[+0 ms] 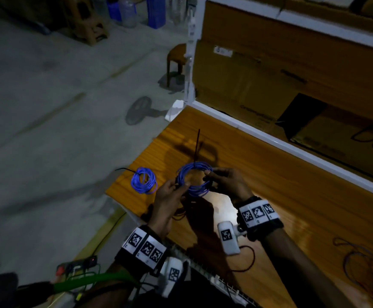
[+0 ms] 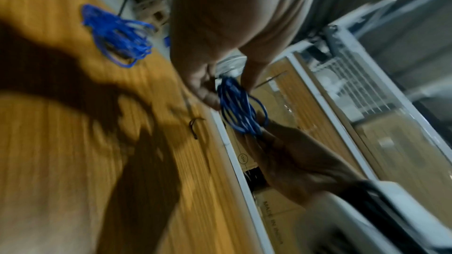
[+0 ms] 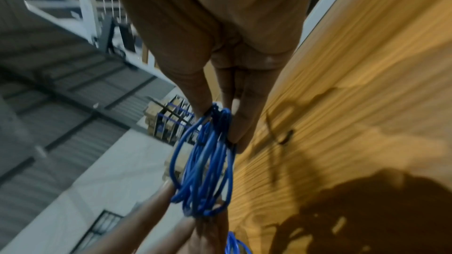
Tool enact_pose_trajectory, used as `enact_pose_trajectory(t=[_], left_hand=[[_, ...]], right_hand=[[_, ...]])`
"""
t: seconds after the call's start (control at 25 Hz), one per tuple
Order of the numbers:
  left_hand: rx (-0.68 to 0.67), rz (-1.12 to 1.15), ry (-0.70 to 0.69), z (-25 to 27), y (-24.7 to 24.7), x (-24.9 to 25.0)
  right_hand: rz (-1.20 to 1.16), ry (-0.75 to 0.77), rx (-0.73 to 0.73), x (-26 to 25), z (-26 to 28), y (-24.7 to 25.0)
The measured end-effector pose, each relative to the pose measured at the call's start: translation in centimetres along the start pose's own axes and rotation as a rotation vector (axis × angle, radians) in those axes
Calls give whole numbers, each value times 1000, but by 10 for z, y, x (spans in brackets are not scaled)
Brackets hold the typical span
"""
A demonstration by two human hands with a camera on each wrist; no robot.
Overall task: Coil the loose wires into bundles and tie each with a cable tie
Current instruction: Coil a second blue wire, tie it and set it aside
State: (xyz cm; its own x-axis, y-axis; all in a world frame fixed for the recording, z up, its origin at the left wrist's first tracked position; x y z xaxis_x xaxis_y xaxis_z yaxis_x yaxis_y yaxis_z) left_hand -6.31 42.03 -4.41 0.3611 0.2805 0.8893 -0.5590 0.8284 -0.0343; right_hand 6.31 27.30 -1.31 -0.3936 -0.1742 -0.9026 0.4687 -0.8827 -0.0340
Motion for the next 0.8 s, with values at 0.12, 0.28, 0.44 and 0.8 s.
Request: enact_pose_trajectory(t=[0.12,0.28,0.44,0.8], left_hand=[[154,216,37,-22,23,-4],[110,401,101,-50,12,-9],[64,434,126,-82,4,-23],[147,410,273,-133,-3,-69]], right_hand=[[116,36,-28,-16,-42,-32],[529,131,12,-25,-96,-66],[773,153,-16,-36,-134,-93],[831,83,-84,-21,-168,-115]])
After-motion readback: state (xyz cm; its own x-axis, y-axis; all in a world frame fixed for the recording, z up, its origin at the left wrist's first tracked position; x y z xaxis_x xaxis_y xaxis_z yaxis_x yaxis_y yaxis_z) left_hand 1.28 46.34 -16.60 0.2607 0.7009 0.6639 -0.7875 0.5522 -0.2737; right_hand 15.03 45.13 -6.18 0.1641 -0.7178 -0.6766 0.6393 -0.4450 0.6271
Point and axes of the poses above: each hand's wrist, its own z-axis away from the middle knuckle, its own y-axis out of the back of the hand, x = y × z, the point moved 9 cm from there along -z, towards the middle knuckle, and after that the axes turned 6 degrees about -z, right-handed, at the moved point
